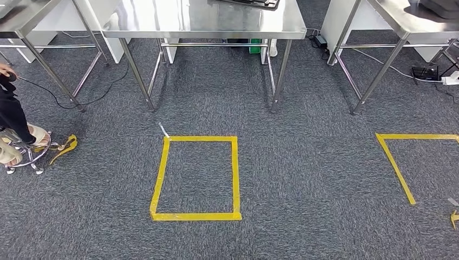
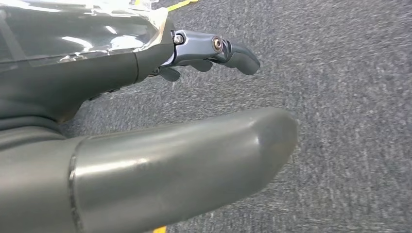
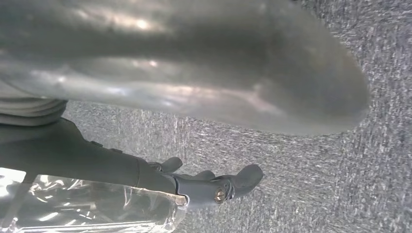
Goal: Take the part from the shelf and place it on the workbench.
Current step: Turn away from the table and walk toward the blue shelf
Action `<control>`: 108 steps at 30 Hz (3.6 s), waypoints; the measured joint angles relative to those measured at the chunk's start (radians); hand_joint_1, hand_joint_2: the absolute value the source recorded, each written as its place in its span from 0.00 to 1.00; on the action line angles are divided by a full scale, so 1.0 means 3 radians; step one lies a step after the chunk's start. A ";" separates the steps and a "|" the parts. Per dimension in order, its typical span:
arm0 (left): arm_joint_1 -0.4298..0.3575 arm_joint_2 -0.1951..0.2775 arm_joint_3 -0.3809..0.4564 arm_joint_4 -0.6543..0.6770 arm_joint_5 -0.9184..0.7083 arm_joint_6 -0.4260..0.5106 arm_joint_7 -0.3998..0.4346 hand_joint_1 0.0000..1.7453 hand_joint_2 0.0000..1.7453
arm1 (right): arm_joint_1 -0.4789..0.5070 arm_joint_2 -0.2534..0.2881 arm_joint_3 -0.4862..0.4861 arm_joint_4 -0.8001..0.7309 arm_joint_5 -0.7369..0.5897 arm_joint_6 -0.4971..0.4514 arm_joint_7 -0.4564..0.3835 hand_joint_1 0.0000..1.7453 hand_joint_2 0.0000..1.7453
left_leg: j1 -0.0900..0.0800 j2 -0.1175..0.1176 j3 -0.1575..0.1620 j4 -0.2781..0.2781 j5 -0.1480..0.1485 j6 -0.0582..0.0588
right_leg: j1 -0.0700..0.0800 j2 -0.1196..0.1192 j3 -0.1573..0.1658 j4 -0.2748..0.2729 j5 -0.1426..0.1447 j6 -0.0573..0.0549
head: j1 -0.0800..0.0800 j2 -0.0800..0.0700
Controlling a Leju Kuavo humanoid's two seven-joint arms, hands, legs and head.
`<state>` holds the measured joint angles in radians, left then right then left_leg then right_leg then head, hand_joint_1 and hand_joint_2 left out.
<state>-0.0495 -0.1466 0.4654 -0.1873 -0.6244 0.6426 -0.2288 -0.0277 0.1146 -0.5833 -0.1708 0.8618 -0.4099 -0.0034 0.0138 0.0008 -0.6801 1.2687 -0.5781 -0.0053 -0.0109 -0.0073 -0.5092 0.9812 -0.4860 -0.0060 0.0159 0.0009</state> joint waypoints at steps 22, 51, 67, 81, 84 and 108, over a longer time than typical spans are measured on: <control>-0.0024 -0.0004 -0.0015 0.0000 -0.0033 -0.0003 -0.0021 0.00 0.00 | -0.0004 -0.0009 0.0002 0.0008 0.0071 -0.0001 0.0099 0.00 0.00 | -0.0018 -0.0186 0.0398 -0.0907 0.0414 0.0171 | -0.0038 0.0124 -0.0068 0.0195 -0.0108 0.0257 | 0.0042 0.0000; -0.0034 -0.0009 -0.0049 -0.0001 -0.0040 -0.0004 -0.0050 0.00 0.00 | 0.0002 -0.0015 0.0002 0.0015 0.0055 -0.0008 0.0079 0.00 0.00 | -0.0018 -0.0227 0.0353 -0.0885 0.0427 0.0201 | -0.0013 0.0051 -0.0233 0.0615 -0.0289 0.0232 | 0.0046 0.0000; 0.0004 0.0022 -0.0046 -0.0001 0.0018 -0.0002 -0.0057 0.00 0.00 | -0.0002 -0.0022 0.0003 0.0015 0.0088 -0.0012 0.0080 0.00 0.00 | 0.0027 0.0107 0.0162 -0.0438 0.0246 -0.0010 | -0.0023 -0.0259 0.0031 0.0001 -0.0056 0.0058 | 0.0009 0.0000; 0.0026 0.0019 -0.0034 0.0001 0.0079 0.0018 -0.0117 0.00 0.00 | 0.0002 -0.0024 0.0005 0.0020 0.0139 -0.0010 0.0099 0.00 0.00 | -0.0010 -0.0218 0.0306 -0.0860 0.0438 0.0194 | -0.0016 0.0031 -0.0318 0.0821 -0.0398 0.0228 | 0.0062 0.0000; 0.0031 0.0005 -0.0023 0.0001 0.0105 0.0006 -0.0126 0.00 0.00 | 0.0000 -0.0023 0.0007 0.0020 0.0152 -0.0012 0.0100 0.00 0.00 | -0.0021 -0.0339 0.0300 -0.0854 0.0453 0.0160 | -0.0019 0.0222 -0.0025 0.0144 -0.0127 0.0241 | 0.0062 0.0000; 0.0049 0.0030 0.0058 0.0029 0.0153 0.0007 -0.0150 0.00 0.00 | -0.0021 -0.0006 0.0065 0.0020 0.0200 -0.0018 0.0102 0.00 0.00 | -0.0009 -0.0036 0.0272 -0.0839 0.0436 0.0199 | -0.0016 -0.0013 -0.0271 0.0778 -0.0483 0.0162 | 0.0052 0.0000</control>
<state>-0.0349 -0.1375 0.4829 -0.1785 -0.5784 0.6447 -0.2739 -0.0340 0.1128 -0.5638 -0.1648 0.9216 -0.4153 0.0272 0.0109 -0.0100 -0.5986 1.0172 -0.4473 0.0544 -0.0158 -0.0111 -0.5905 1.2147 -0.6308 0.0425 0.0315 0.0008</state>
